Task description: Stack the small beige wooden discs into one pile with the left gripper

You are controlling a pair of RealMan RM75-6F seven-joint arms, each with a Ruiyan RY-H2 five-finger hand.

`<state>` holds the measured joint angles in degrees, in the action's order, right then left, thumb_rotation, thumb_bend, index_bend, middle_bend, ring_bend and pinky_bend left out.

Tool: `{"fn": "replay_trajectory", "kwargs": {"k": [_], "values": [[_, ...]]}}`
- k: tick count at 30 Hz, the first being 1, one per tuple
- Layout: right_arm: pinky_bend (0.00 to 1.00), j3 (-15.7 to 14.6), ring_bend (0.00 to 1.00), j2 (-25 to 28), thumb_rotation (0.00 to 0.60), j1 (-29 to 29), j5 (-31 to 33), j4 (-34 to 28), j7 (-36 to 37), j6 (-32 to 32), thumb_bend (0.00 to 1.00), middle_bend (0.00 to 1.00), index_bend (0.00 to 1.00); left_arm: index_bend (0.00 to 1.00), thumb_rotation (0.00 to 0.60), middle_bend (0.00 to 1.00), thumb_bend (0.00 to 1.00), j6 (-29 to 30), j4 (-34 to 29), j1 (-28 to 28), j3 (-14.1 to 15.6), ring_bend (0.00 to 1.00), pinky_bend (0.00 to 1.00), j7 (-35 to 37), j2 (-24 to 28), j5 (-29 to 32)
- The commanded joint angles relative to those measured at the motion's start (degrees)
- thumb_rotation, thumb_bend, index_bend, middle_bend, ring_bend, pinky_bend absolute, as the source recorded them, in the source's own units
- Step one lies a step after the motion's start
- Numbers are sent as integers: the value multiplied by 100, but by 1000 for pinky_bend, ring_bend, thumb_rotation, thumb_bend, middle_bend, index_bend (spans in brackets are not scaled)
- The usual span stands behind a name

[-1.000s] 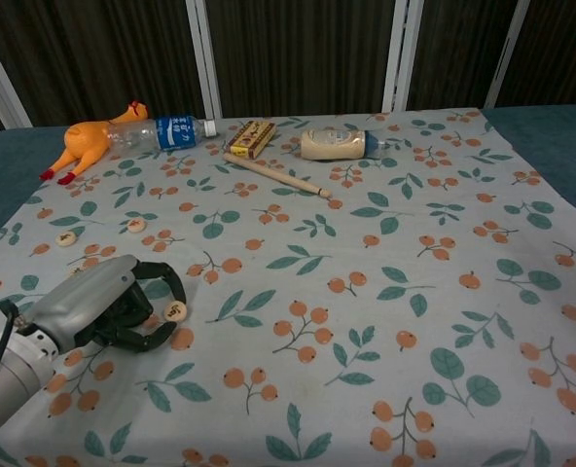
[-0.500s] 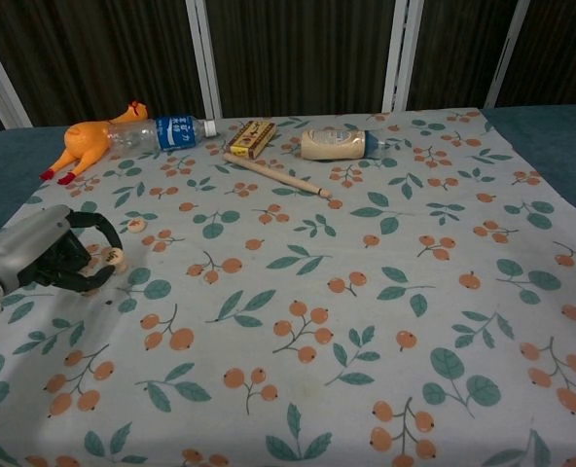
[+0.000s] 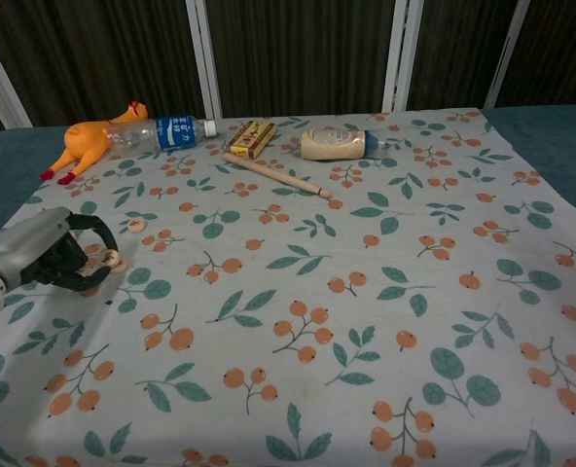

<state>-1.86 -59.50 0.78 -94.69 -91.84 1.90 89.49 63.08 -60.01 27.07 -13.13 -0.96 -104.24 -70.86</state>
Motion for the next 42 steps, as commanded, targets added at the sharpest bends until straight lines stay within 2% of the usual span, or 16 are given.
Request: {"fn": "replay_trajectory", "kwargs": {"k": [1, 19, 29, 34, 38, 42], "values": [[0, 1, 0, 0, 600, 0, -2, 3, 5, 4, 159, 0, 0, 492, 600, 1000, 402, -36, 53, 32, -17, 1000, 1000, -25, -46, 48], [0, -3, 0, 6, 600, 6, 0, -6, -12, -1, 159, 0, 0, 458, 600, 1000, 403, -196, 215, 125, -56, 1000, 1000, -12, -88, 238], [0, -3, 0, 4, 600, 8, 2, -13, -31, -6, 159, 0, 0, 335, 600, 1000, 403, -140, 163, 147, -54, 1000, 1000, 25, -72, 216], [0, 4, 0, 8, 600, 15, 7, -10, -14, 12, 159, 0, 0, 309, 600, 1000, 404, 1, -57, 92, 14, 1000, 1000, 56, 52, 96], [0, 3, 0, 7, 600, 12, 4, -3, -14, 6, 160, 0, 0, 318, 600, 1000, 404, 321, -464, -108, 157, 1000, 1000, 18, 349, -82], [0, -9, 0, -3, 600, 7, -12, -11, -46, -12, 159, 0, 0, 338, 600, 1000, 402, 340, -678, -253, 244, 1000, 1000, -67, 545, -10]]}}
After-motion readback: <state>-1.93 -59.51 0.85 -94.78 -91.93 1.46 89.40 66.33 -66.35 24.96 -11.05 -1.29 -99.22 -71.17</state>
